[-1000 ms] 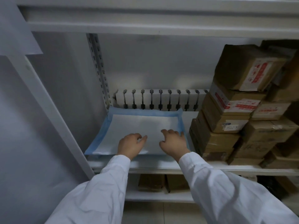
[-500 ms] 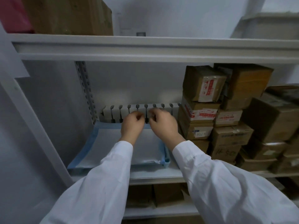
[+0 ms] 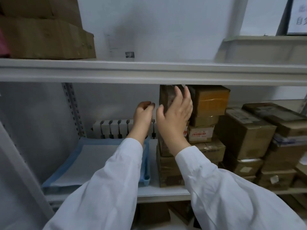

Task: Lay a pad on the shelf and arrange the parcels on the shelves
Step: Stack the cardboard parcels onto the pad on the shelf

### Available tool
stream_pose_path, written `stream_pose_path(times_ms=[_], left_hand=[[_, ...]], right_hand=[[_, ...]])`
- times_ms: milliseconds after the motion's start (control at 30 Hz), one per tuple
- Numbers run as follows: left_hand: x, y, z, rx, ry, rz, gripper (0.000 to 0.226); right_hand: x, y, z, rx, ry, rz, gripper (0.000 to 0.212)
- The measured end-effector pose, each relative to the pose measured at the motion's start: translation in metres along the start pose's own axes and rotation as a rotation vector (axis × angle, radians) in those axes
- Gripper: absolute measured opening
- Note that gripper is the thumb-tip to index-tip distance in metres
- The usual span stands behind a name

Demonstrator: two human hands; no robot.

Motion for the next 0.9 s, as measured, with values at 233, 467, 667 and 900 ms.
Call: stream_pose_path(times_ms=[233, 467, 667, 900], left_hand=[[0.021, 0.042, 0.001, -0.128, -0.163, -0.204, 0.051], [0.017, 0.052, 0.006, -0.212, -0.135, -0.355, 0.053], [0.015, 0.043, 0.007, -0.048, -0.156, -0.517, 0.035], [0.018, 0.029, 0.001, 0.079, -0.102, -0.607, 0.036]], right_hand=[[0.026, -0.004, 0.017, -0.202, 0.092, -0.049, 0.071], [0.028, -0.008, 0.019, -0.187, -0.046, 0.071, 0.044], [0.026, -0.007, 0.021, -0.195, -0.094, 0.358, 0.047], [0.025, 0.0, 0.024, -0.34, -0.007, 0.447, 0.046]])
Point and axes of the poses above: each hand's wrist, its own z-axis towards the middle knuckle, its own y-axis out of the palm, x = y × z, the point moved 3 cm from there along z, towards the middle knuckle, and after that the axes turned 9 degrees about -x, right-handed, at the moved point
